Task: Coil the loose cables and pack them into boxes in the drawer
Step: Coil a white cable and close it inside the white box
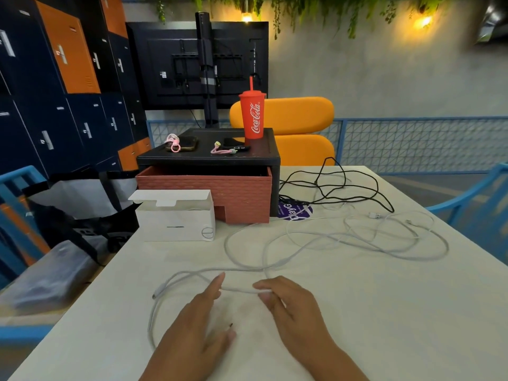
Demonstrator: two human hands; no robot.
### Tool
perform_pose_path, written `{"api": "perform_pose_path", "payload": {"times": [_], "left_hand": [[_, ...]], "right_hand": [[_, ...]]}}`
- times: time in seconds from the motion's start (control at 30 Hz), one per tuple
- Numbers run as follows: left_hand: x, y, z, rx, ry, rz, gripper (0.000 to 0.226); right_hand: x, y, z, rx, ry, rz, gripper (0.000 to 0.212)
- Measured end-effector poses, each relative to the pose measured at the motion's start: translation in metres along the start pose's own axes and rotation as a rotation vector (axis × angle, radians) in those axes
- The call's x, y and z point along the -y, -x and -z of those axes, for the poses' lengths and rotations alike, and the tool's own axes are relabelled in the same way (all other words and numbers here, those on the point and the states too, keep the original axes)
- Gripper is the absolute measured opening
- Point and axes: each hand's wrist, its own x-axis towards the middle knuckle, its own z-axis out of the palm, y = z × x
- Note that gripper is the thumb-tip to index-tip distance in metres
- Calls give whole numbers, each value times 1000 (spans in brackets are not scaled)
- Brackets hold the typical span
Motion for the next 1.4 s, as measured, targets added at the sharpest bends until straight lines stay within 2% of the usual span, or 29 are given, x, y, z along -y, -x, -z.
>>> {"api": "perform_pose_path", "payload": {"times": [0.1,0.17,0.3,0.43,0.53,0.63,0.73,0.87,0.93,1.03,1.17,1.33,1.4], "left_hand": [[9,-6,-4,-127,-82,-114,54],[20,-15,-1,-213,-192,-165,34],[24,-34,5,-264,-252,-74,10],[19,-47,9,-369,-274,13,20],[14,-56,17,-467,-225,56,31],[-3,-67,36,-589,-58,122,42],[-30,-80,60,-641,122,192,45],[-66,-90,76,-602,380,264,36],[-79,-91,75,-537,435,208,40],[-92,-88,64,-420,514,105,42],[-97,-84,45,-275,508,71,38],[-101,-85,29,-212,503,49,41],[-109,-87,24,-167,556,40,30]], "right_hand": [[2,2,8,-96,19,43,29],[-2,1,18,-168,87,82,21],[-17,-10,45,-299,305,150,17],[-23,-30,68,-378,507,115,26],[-28,-48,77,-378,565,54,21],[-40,-60,81,-319,482,-185,19],[-53,-66,79,-190,477,-385,15],[-48,-74,72,-152,429,-445,27],[-32,-84,72,-152,338,-427,27],[1,-108,77,-184,70,-400,24],[49,-135,96,-217,-191,-332,23],[84,-149,109,-155,-458,-255,25],[90,-149,105,-104,-534,-262,26]]}}
